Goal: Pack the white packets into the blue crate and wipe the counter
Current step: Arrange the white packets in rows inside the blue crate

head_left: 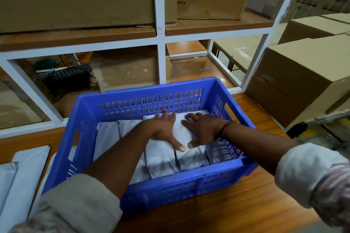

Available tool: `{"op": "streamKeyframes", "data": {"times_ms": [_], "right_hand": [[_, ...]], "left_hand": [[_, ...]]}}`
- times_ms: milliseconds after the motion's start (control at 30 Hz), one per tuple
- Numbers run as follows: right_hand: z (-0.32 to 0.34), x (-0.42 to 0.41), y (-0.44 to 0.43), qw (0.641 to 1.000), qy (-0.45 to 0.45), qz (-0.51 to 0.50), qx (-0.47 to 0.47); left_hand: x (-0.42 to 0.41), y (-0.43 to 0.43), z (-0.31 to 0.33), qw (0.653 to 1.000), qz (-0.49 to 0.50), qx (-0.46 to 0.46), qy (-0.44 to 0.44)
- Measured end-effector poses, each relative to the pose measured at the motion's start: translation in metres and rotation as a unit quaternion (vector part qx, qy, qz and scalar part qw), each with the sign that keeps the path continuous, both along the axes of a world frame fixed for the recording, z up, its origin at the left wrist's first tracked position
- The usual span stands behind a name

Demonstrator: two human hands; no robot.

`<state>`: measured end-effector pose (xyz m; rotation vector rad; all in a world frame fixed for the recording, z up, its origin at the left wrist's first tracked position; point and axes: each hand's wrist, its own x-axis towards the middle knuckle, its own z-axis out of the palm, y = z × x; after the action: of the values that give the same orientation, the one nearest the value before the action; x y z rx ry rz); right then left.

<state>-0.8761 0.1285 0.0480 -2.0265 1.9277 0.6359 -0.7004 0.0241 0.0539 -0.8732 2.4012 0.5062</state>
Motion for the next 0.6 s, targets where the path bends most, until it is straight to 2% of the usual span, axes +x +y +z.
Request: {"op": "streamKeyframes", "data": {"times_ms": [100, 200, 400, 600], "right_hand": [[0.0, -0.005, 0.0, 1.0, -0.013, 0.0, -0.006], [-0.001, -0.01, 0.0, 1.0, -0.022, -0.004, -0.006], [0.001, -0.005, 0.003, 1.0, -0.022, -0.003, 0.001], [0.006, -0.002, 0.005, 1.0, -0.027, -0.005, 0.013]], "left_hand": [[0.013, -0.014, 0.011, 0.995, 0.006, -0.044, -0.088], [0.023, -0.018, 0.004, 0.993, 0.006, -0.021, -0.117], [0.037, -0.023, -0.016, 0.998, -0.008, 0.033, -0.043], [0.043, -0.013, -0.022, 0.999, -0.038, -0.013, -0.025]]}}
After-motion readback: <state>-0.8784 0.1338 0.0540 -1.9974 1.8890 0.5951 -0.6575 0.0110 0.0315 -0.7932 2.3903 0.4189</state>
